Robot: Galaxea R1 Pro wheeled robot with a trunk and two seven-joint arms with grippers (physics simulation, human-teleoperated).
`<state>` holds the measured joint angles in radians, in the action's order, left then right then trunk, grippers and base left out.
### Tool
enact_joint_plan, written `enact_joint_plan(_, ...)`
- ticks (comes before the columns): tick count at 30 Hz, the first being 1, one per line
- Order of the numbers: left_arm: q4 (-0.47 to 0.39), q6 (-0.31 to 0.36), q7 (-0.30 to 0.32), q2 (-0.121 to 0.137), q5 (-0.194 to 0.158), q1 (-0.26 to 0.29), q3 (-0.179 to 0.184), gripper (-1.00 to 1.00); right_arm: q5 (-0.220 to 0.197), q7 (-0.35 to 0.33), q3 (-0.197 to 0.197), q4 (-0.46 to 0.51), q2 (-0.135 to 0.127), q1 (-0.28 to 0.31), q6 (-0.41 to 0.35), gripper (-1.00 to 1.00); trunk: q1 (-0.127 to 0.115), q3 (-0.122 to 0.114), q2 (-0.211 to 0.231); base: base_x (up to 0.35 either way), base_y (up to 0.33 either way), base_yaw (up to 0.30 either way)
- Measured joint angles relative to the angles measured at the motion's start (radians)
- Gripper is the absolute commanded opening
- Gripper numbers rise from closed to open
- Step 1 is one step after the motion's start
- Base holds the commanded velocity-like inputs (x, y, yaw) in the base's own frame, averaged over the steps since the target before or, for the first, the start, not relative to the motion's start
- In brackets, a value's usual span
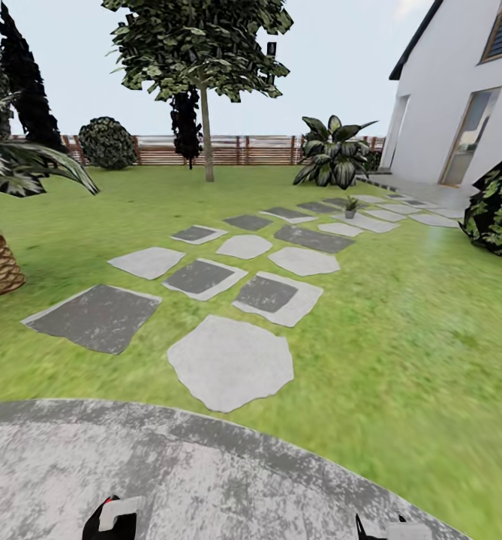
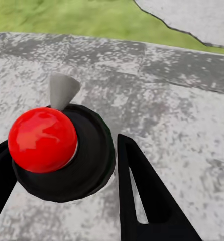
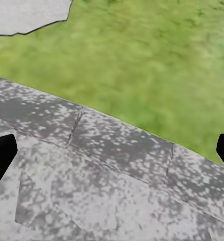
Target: Pick up the pesticide atomizer in the garden and spray insectifuge to fully cover both potted plants in the garden.
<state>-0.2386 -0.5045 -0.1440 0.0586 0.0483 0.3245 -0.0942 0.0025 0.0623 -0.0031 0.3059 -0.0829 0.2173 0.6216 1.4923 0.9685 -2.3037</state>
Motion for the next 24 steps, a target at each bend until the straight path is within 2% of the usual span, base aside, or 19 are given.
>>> enact_joint_plan(24, 0.0, 0.0, 0.0, 0.0, 0.0, 0.0, 0.0, -1.0, 0.004, -0.006, 0.004, -0.002, -0.001, 0.0, 0.0, 1.0, 0.0, 0.006, 0.0, 0.336, 0.0, 0.0)
